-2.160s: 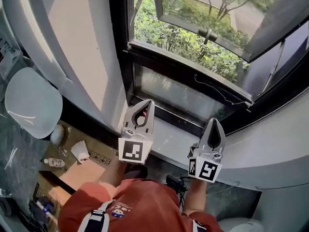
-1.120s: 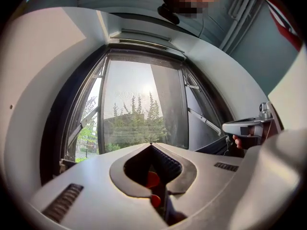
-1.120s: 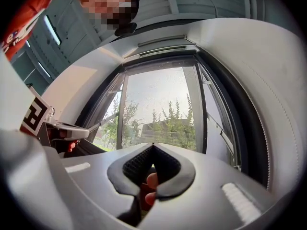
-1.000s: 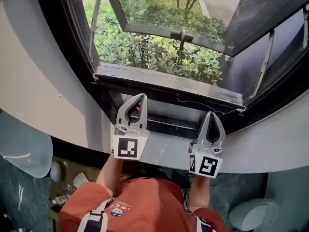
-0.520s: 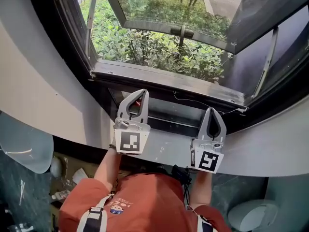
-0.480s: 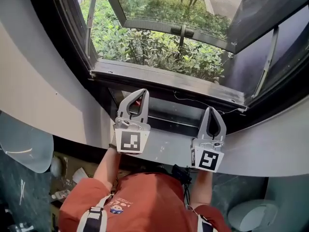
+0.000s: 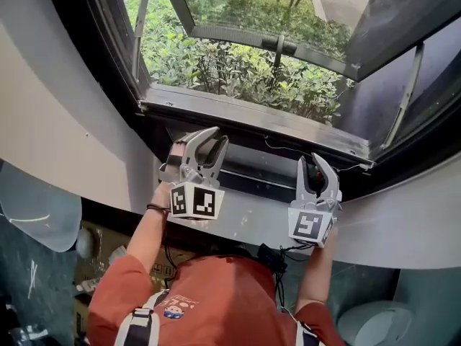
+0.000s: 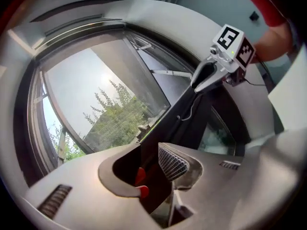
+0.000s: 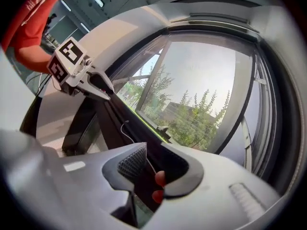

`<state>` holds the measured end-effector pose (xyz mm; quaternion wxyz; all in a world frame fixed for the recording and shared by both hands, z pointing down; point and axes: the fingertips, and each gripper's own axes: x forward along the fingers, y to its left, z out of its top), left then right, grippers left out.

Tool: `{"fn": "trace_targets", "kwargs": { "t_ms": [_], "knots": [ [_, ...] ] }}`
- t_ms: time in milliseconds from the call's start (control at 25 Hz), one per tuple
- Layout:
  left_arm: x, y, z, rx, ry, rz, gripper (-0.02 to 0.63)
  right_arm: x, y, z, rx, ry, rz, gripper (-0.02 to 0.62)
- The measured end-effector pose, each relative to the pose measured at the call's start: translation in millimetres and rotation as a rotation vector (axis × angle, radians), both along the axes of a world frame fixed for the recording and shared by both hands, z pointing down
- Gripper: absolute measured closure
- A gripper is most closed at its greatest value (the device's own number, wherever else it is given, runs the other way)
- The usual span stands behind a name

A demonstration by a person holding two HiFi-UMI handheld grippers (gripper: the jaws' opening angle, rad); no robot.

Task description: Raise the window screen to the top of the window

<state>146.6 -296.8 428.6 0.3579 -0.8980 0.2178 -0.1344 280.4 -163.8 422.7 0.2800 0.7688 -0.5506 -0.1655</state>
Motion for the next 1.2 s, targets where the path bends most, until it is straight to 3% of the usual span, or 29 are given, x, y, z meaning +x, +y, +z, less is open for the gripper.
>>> {"fn": "trace_targets", "kwargs": {
  "t_ms": [240,440,600,720,880,1000,1200],
  "knots": [
    [0,-13,21,0.15,-0.226,-0.007,0.459,6,-6,18,-0.168,0.169,0.009,0.453],
    [4,-26,31,0.347,-0.404,-0.047,0.443,21,-8,39,-0.346,0.328,0.058,0.393],
    [7,-32,41,0.391,-0.505,-0.057,0.44,32,-8,51,-0.439,0.407,0.094,0.382],
    [9,-34,43,0.432,-0.537,-0.072,0.437,38,-7,56,-0.501,0.502,0.133,0.382],
    [8,-37,38,0.544,-0.596,-0.119,0.437,38,-5,56,-0.557,0.549,0.152,0.382],
    [6,-37,41,0.544,-0.624,-0.124,0.438,37,-5,59,-0.606,0.578,0.16,0.382],
    [7,-31,47,0.432,-0.597,-0.085,0.439,34,-5,64,-0.622,0.539,0.142,0.379]
  ]
}}
